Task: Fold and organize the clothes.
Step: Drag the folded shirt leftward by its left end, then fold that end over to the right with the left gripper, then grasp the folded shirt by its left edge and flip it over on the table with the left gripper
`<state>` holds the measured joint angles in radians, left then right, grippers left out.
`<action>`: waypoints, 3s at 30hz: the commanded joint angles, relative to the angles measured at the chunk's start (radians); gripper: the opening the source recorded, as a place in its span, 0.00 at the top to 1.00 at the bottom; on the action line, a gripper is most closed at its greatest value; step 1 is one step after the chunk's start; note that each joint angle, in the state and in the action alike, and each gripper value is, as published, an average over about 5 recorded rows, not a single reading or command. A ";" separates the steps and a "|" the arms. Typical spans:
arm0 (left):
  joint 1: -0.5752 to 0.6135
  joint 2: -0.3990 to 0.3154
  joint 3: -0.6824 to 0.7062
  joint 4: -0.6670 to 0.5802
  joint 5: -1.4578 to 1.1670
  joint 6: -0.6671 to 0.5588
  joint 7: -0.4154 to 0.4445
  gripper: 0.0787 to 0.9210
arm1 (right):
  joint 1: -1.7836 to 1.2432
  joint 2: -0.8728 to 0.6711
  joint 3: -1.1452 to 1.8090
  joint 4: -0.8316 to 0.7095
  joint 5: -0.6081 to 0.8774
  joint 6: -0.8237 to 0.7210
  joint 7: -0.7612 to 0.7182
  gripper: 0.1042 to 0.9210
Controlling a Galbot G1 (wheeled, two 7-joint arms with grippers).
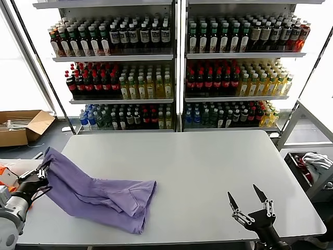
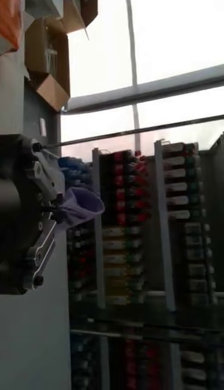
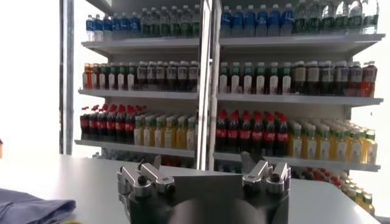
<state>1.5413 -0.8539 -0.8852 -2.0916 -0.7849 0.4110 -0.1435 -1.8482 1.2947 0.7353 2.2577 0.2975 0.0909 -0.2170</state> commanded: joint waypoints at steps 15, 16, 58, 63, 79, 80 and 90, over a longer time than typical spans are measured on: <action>-0.100 -0.223 0.600 -0.037 0.080 0.009 -0.097 0.97 | -0.045 0.036 -0.045 0.023 -0.049 0.010 -0.016 0.12; -0.103 -0.236 0.604 -0.026 0.080 0.004 -0.105 0.97 | -0.043 0.037 -0.046 0.022 -0.049 0.009 -0.016 0.12; -0.084 -0.083 0.138 0.226 -0.066 0.036 0.040 0.12 | -0.047 0.050 -0.073 0.027 -0.060 0.019 -0.017 0.12; -0.074 -0.123 0.198 0.231 -0.019 0.035 0.065 0.12 | -0.051 0.056 -0.072 0.025 -0.061 0.022 -0.017 0.12; -0.101 -0.208 0.302 0.300 0.087 -0.009 0.102 0.15 | -0.060 0.055 -0.067 0.023 -0.064 0.018 -0.017 0.12; -0.099 -0.208 0.302 0.297 0.086 -0.011 0.101 0.17 | -0.060 0.055 -0.066 0.022 -0.064 0.018 -0.017 0.12; -0.072 -0.229 0.316 0.219 0.070 -0.014 0.087 0.51 | -0.038 0.057 -0.076 0.018 -0.065 0.007 -0.018 0.12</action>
<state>1.4575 -1.0605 -0.5963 -1.8477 -0.7307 0.4003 -0.0608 -1.8906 1.3516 0.6603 2.2774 0.2323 0.0995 -0.2346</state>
